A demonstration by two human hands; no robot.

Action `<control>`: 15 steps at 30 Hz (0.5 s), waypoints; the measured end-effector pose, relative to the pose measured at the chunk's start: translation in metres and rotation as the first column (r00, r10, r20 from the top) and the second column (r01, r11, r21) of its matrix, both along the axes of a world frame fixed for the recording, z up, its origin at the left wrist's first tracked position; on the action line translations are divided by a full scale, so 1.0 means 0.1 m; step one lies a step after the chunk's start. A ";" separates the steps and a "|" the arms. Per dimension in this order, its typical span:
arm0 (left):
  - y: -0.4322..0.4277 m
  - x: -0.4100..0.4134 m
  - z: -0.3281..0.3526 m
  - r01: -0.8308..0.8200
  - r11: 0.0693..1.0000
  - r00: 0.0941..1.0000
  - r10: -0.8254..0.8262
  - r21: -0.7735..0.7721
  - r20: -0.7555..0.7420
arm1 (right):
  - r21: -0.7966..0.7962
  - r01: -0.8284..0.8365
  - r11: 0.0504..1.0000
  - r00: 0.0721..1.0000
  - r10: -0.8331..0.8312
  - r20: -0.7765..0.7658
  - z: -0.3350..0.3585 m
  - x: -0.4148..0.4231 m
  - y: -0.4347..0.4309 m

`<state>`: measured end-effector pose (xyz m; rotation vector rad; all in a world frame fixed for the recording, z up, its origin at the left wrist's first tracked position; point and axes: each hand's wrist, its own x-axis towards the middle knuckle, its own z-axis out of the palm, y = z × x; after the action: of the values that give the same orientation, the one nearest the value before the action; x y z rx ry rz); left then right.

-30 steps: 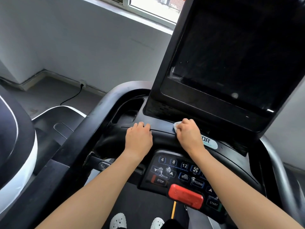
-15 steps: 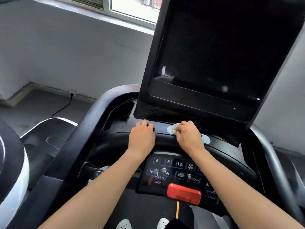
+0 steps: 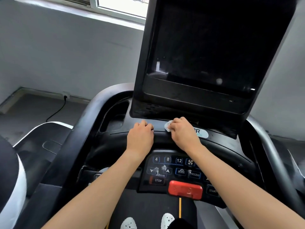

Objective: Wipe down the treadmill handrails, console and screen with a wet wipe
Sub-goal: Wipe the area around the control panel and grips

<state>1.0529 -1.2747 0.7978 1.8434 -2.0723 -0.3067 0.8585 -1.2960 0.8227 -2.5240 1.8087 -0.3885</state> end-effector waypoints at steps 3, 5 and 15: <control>0.02 0.01 -0.02 0.003 1.000 1.000 -0.003 -0.013 -0.012 | -0.075 0.183 0.980 0.983 -0.183 -0.004 0.01 -0.02 0.07; 0.03 0.00 -0.02 -0.001 1.000 1.000 0.001 -0.021 -0.010 | -0.053 0.199 0.979 0.980 -0.199 0.010 -0.02 0.10 0.07; 0.03 -0.01 -0.04 -0.010 0.998 1.000 0.009 -0.058 -0.015 | -0.017 0.010 1.000 1.000 -0.009 0.014 -0.03 0.10 0.02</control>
<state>1.0520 -1.2716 0.7938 1.8117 -2.0402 -0.2545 0.8689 -1.2941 0.8199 -2.5187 1.8214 -0.4224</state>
